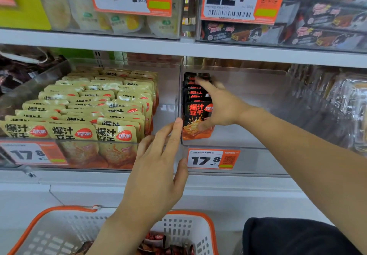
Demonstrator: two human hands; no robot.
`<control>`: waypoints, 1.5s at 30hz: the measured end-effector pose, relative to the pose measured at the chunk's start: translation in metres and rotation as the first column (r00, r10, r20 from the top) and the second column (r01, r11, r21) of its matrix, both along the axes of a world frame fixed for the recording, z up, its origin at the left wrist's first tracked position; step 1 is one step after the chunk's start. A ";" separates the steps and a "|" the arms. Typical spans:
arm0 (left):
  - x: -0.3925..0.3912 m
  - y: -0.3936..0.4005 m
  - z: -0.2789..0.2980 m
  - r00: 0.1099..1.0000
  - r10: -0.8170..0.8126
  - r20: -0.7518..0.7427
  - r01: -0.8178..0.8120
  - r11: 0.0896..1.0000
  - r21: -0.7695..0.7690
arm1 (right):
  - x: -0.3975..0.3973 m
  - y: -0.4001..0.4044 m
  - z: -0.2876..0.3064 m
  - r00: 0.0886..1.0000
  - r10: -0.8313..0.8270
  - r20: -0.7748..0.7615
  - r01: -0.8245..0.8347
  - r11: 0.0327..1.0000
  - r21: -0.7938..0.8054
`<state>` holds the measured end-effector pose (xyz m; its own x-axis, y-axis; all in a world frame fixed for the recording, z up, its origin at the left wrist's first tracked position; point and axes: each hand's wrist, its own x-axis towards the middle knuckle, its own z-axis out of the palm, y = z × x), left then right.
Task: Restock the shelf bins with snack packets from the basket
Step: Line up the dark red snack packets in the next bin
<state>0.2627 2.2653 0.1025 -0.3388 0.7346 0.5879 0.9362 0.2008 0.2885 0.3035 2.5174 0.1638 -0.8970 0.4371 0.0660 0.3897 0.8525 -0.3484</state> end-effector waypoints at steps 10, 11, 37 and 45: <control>0.002 0.001 -0.001 1.000 0.016 -0.012 -0.016 1.000 0.016 | -0.017 -0.007 0.010 0.975 -0.151 0.160 0.153 0.988 -0.004; 0.002 0.001 0.000 1.000 0.014 -0.015 -0.014 1.000 0.022 | -0.017 -0.008 0.010 0.976 -0.161 0.148 0.163 0.987 0.002; 0.004 0.003 -0.004 0.999 0.037 -0.021 -0.036 0.998 0.053 | -0.004 -0.015 -0.002 0.995 -0.081 0.065 0.079 0.996 0.039; 0.004 0.005 -0.006 0.999 0.039 -0.025 -0.038 0.998 0.059 | 0.009 -0.022 -0.013 0.999 -0.004 -0.054 0.016 0.974 0.226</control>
<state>0.2671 2.2703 0.0961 -0.3501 0.6851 0.6388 0.9354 0.2202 0.2765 0.3124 2.4951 0.1511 -0.8854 0.4143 0.2110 0.3848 0.9077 -0.1674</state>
